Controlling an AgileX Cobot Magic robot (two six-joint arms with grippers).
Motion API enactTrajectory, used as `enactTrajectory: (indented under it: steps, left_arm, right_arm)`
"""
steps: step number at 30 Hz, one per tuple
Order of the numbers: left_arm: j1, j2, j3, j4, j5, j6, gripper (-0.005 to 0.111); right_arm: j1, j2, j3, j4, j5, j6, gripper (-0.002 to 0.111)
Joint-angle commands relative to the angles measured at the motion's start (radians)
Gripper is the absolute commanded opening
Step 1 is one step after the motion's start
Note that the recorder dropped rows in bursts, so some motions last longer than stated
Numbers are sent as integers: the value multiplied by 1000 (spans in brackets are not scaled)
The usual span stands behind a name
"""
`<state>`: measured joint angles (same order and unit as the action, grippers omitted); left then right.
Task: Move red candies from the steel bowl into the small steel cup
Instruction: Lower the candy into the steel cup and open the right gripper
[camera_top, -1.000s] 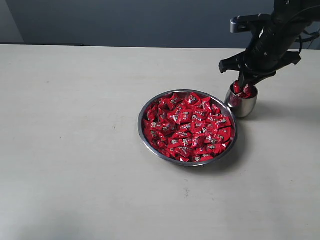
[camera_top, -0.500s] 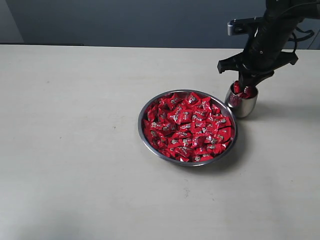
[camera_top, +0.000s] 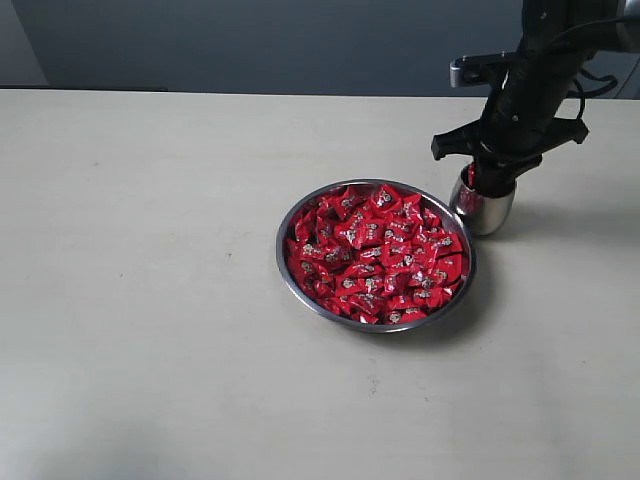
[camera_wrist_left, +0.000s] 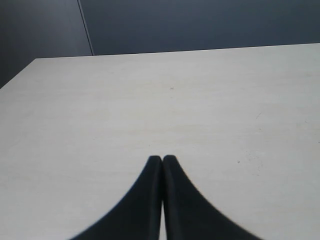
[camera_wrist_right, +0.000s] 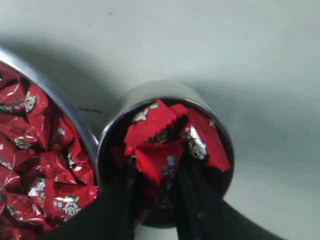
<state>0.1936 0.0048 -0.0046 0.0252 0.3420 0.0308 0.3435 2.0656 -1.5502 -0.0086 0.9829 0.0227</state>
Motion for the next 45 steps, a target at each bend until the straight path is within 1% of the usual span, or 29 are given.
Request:
enactTrajectory:
  steps: [1,10,30,32,33,36,37,45]
  left_arm:
    - [-7,-5,5,2,-8,-1,0]
    - [-7,-5,5,2,-8,-1,0]
    - [-7,-5,5,2,-8,-1,0]
    - [-7,-5,5,2,-8,-1,0]
    - [-7,-5,5,2,-8,-1,0]
    - [-7,-5,5,2,-8,-1,0]
    - [-7,-5,5,2,-8,-1,0]
    - [-7,-5,5,2,-8,-1,0]
  right_arm:
    - [-4,12,-7,-1,-1,4,-1]
    - [-4,12,-7,-15,-31,4,-1]
    - [-4,12,-7,-8,-23,4,0]
    - [-4,12,-7,-8,-23,2,5]
    - [-4,9,-7,-8,-23,-4,11]
    - [-4,9,-7,-2,-21,-3,25]
    - [-4,9,-7,-2,-21,-3,27]
    - [-4,5,-9,-8,-29,-3,28]
